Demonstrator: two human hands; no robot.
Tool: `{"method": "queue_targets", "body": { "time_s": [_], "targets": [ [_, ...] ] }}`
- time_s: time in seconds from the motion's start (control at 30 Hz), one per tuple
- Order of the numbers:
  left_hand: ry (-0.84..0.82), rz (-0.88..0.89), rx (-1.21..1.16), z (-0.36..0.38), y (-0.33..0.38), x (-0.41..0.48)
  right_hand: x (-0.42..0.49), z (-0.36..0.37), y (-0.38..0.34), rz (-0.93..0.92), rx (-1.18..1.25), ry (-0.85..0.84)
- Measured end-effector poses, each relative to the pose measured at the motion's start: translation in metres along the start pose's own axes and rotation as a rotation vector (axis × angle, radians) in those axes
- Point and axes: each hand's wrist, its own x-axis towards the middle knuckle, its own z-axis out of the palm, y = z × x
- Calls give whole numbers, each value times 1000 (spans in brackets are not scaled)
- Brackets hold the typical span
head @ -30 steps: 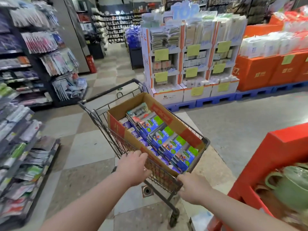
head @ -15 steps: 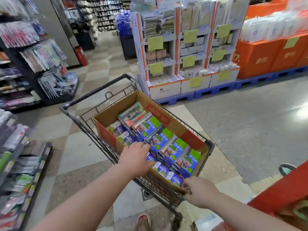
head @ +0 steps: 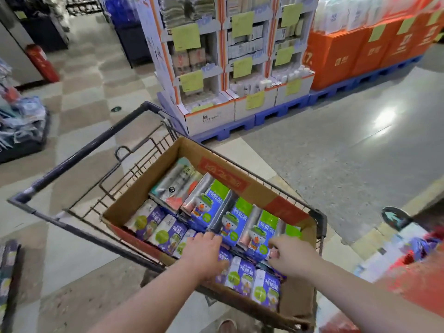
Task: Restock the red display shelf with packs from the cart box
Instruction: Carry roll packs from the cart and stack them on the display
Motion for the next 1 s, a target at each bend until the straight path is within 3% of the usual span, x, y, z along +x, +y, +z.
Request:
{"method": "queue_targets", "body": {
  "time_s": [0.27, 0.6, 0.73, 1.0],
  "targets": [
    [-43, -249, 38, -10, -100, 64, 39, 20, -27, 66, 53, -172],
    [-101, -765, -394, 5, -183, 118, 72, 34, -49, 44, 113, -277],
    [-79, -803, -370, 10, -184, 129, 79, 38, -52, 41, 121, -302],
    [-95, -672, 34, 22, -184, 130, 85, 43, -54, 35, 137, -335]
  ]
}}
